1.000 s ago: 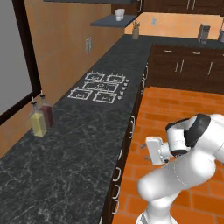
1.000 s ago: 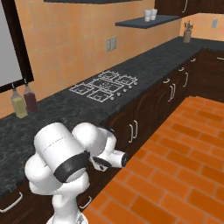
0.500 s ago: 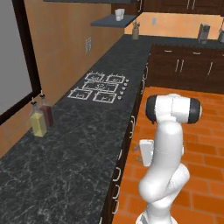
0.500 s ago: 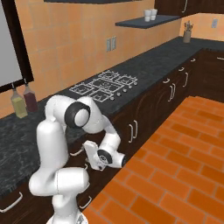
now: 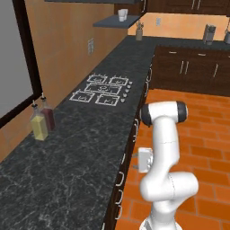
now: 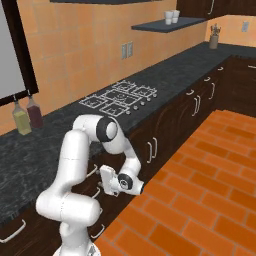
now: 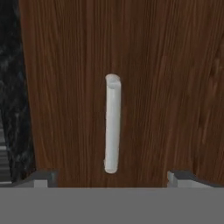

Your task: Take a straw from the drawer in front and place it inside the glass cup on the dining counter.

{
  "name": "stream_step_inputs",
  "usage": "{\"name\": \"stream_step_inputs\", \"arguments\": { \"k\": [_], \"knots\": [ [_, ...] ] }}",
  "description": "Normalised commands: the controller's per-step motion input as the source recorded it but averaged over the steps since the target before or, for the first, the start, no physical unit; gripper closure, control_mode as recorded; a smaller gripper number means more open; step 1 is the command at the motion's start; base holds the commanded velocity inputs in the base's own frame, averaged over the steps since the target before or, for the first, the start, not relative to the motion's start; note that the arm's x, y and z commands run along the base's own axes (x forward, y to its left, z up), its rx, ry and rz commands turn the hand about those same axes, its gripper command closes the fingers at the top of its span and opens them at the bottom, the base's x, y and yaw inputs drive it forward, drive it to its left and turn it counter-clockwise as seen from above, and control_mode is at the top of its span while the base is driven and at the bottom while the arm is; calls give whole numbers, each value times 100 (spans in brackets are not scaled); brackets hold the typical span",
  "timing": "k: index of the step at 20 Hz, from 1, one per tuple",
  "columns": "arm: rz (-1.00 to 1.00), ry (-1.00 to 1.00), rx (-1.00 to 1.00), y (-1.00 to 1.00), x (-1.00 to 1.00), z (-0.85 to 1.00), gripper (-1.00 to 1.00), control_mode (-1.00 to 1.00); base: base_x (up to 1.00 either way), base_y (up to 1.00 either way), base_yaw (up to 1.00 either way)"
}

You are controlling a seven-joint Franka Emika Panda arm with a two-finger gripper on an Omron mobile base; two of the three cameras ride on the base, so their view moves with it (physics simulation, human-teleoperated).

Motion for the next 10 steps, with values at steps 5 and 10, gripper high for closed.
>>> {"name": "stream_step_inputs", "arguments": {
  "k": [5, 10],
  "knots": [
    [0, 1, 0, 28, 62, -13, -100, -100, 0, 0, 0],
    [0, 1, -2, 45, 40, -20, -100, -100, 0, 0, 0]
  ]
}}
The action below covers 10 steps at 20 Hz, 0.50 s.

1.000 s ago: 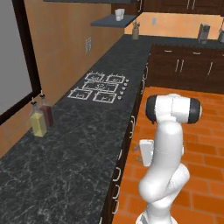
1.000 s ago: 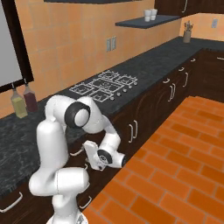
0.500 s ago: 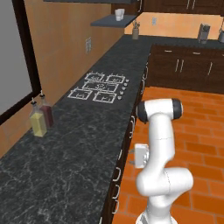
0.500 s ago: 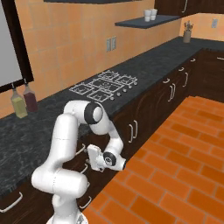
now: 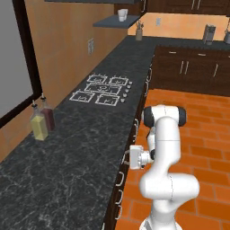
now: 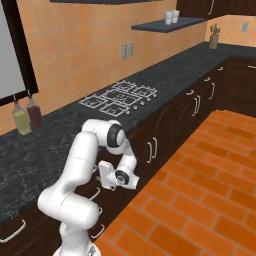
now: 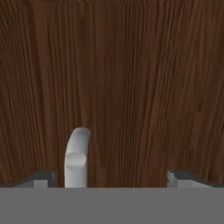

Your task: Take a straw from the drawer in front and place it inside the glass cup on the dining counter.

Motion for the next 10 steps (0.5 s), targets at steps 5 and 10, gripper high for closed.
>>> {"name": "stream_step_inputs", "arguments": {
  "k": [5, 10],
  "knots": [
    [0, 0, -5, 52, -10, -2, -100, -100, 0, 0, 0],
    [0, -1, -8, 53, -11, 0, -100, -100, 0, 0, 0]
  ]
}}
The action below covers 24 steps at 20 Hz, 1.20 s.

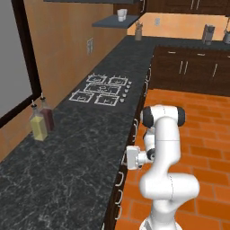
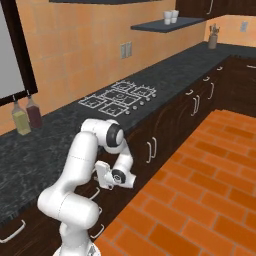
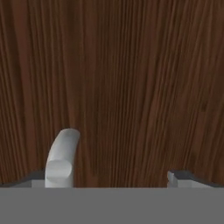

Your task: Take a straw from the drawer in front and place it inside the glass cup on the dining counter.

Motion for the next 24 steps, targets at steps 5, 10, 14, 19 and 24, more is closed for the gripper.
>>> {"name": "stream_step_inputs", "arguments": {
  "k": [5, 10, 14, 19, 24],
  "knots": [
    [-2, -1, -9, 47, -6, 0, -100, -100, 0, 0, 0],
    [-6, -1, -2, 25, -18, 0, 100, -100, 0, 0, 0],
    [-6, -7, 0, -19, -60, 2, 100, -100, 0, 0, 0],
    [-5, -3, 0, -58, -69, 1, 100, -100, 0, 0, 0],
    [-2, 0, 0, -93, -73, 0, 100, -100, 0, 0, 0]
  ]
}}
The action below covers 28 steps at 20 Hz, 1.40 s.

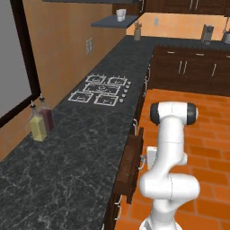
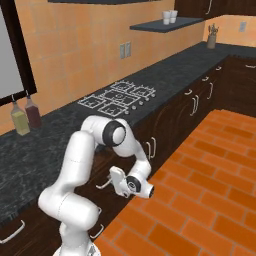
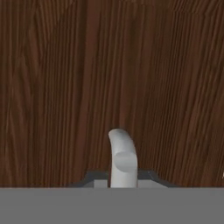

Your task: Take a straw from the drawer in front and place it inside the glass cup on the dining counter.

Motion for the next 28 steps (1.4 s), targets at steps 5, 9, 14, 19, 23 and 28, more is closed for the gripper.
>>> {"name": "stream_step_inputs", "arguments": {
  "k": [5, 9, 14, 19, 23, 28],
  "knots": [
    [-1, 0, 0, -100, -72, 0, 100, -100, 0, 0, 0],
    [-1, 0, 0, -100, -64, 0, 100, -100, 0, 0, 0],
    [0, 2, -1, -71, -50, -1, -100, -100, 0, 0, 0],
    [-3, 7, -15, -19, -19, -6, -100, -100, 0, 0, 0],
    [-6, 2, -34, 0, -9, 63, -100, -100, 0, 0, 0],
    [-7, 0, -39, 20, -13, 100, -100, -100, 0, 0, 0]
  ]
}}
